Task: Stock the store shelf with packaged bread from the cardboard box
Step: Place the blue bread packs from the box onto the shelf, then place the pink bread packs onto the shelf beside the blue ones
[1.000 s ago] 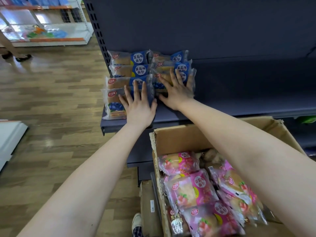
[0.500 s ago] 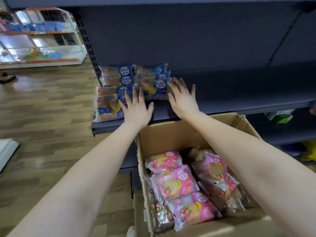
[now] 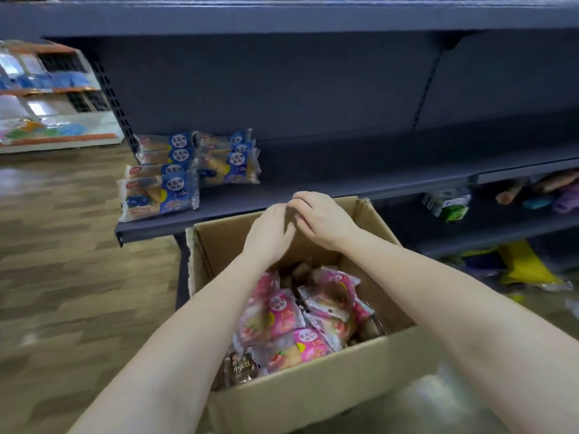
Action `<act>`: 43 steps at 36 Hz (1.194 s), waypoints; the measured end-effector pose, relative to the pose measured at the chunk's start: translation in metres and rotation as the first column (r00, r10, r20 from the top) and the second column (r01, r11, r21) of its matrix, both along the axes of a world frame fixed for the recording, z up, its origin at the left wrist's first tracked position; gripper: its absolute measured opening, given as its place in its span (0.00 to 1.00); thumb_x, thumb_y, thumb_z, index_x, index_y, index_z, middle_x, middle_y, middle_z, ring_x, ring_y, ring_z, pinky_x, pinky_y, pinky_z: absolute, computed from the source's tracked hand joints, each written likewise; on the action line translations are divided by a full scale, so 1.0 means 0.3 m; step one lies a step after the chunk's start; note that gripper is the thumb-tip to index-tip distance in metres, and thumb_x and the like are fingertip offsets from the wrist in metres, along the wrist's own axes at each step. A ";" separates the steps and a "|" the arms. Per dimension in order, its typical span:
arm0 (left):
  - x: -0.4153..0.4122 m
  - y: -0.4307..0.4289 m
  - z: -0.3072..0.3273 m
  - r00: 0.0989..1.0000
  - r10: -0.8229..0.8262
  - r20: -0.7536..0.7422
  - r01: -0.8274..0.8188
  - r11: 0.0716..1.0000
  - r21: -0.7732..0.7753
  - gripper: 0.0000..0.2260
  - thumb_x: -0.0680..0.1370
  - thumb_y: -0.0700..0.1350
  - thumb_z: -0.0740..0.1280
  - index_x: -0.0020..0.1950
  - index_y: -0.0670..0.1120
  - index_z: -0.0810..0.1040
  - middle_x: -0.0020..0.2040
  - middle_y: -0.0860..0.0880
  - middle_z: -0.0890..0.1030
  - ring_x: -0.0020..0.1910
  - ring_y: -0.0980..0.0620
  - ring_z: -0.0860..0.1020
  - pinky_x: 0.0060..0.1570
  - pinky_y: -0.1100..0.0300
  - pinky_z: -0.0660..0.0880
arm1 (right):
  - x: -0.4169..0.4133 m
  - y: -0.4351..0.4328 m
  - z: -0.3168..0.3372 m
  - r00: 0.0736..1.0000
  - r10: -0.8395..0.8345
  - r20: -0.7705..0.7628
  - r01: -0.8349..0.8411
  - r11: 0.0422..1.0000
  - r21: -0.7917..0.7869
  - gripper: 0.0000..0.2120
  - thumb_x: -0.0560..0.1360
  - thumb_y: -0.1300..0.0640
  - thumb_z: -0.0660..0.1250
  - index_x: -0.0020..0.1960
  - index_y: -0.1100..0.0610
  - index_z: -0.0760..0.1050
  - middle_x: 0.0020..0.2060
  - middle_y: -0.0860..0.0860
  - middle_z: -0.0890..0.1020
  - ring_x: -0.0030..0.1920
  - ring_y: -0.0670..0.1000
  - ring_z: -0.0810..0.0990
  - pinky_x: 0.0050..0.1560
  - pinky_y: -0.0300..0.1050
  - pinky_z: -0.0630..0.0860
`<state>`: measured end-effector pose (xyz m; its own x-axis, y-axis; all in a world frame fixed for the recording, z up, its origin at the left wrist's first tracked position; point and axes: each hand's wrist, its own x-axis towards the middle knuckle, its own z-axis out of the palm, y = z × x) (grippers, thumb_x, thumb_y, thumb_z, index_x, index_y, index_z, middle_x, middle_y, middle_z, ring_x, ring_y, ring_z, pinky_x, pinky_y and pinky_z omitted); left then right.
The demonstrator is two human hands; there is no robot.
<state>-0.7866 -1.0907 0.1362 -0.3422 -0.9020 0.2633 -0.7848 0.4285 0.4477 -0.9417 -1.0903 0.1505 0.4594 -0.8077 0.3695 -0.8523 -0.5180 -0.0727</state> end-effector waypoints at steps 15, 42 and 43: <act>0.198 0.130 -0.327 0.884 -0.100 0.456 -0.143 0.872 0.469 0.35 0.76 0.56 0.64 0.78 0.47 0.53 0.78 0.48 0.54 0.77 0.46 0.53 0.73 0.46 0.55 | -0.110 0.116 -0.217 0.874 -0.166 -0.456 0.411 0.753 0.514 0.27 0.79 0.50 0.60 0.75 0.51 0.56 0.76 0.54 0.51 0.70 0.60 0.62 0.65 0.55 0.69; 0.125 0.166 -0.387 0.740 -0.338 0.582 -0.231 0.684 0.692 0.54 0.69 0.56 0.74 0.78 0.52 0.35 0.78 0.40 0.42 0.76 0.37 0.54 0.71 0.42 0.59 | -0.104 0.136 -0.387 0.842 0.122 -0.526 0.406 0.498 0.766 0.46 0.71 0.59 0.71 0.76 0.41 0.46 0.77 0.53 0.49 0.76 0.59 0.50 0.74 0.55 0.54; 0.126 0.167 -0.385 0.737 -0.341 0.583 -0.231 0.683 0.692 0.54 0.69 0.56 0.74 0.78 0.53 0.36 0.78 0.40 0.43 0.76 0.37 0.54 0.70 0.43 0.60 | -0.104 0.135 -0.389 0.846 0.110 -0.521 0.405 0.503 0.763 0.46 0.69 0.57 0.73 0.77 0.42 0.48 0.77 0.53 0.50 0.76 0.59 0.51 0.73 0.56 0.56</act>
